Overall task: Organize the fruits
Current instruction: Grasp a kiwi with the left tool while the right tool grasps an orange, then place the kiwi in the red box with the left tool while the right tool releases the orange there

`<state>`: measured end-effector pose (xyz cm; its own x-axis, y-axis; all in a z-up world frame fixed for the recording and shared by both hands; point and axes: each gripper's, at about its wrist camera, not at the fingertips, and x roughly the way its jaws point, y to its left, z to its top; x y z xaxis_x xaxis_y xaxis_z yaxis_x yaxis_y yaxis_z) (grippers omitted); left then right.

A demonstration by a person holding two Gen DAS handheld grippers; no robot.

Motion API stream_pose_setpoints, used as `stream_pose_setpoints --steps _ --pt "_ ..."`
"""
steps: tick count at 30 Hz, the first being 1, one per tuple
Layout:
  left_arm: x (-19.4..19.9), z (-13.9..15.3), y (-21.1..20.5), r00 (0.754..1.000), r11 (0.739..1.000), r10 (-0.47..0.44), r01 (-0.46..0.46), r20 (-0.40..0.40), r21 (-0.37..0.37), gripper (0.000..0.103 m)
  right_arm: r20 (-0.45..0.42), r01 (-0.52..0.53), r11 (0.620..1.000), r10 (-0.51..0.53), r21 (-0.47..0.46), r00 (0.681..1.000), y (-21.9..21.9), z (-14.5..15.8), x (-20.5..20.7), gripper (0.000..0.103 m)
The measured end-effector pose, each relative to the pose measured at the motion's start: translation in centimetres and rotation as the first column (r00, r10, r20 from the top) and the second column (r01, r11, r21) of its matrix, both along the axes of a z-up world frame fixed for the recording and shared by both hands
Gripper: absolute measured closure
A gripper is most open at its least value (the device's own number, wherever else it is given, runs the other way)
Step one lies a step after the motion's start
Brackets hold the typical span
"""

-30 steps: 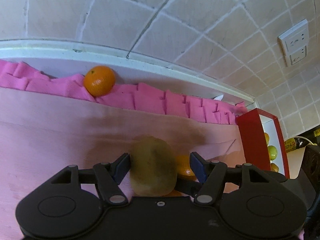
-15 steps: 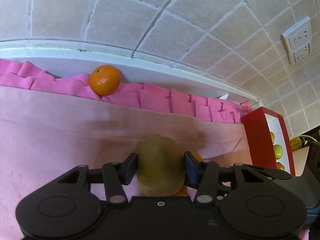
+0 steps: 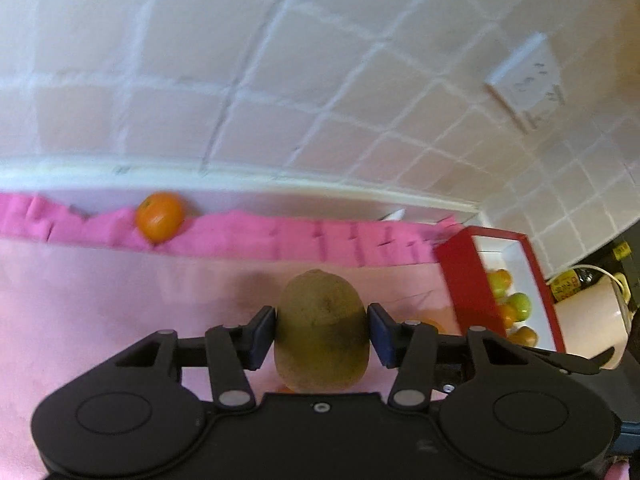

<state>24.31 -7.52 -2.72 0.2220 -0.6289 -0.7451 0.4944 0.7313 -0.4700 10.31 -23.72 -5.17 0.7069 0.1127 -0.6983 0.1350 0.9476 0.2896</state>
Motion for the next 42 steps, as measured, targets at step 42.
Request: stream_pose_setpoints --steps 42 --pt "-4.7 -1.2 -30.5 0.947 0.947 -0.307 0.294 0.097 0.132 0.043 -0.232 0.591 0.805 -0.565 0.056 0.792 -25.8 -4.7 -17.9 0.069"
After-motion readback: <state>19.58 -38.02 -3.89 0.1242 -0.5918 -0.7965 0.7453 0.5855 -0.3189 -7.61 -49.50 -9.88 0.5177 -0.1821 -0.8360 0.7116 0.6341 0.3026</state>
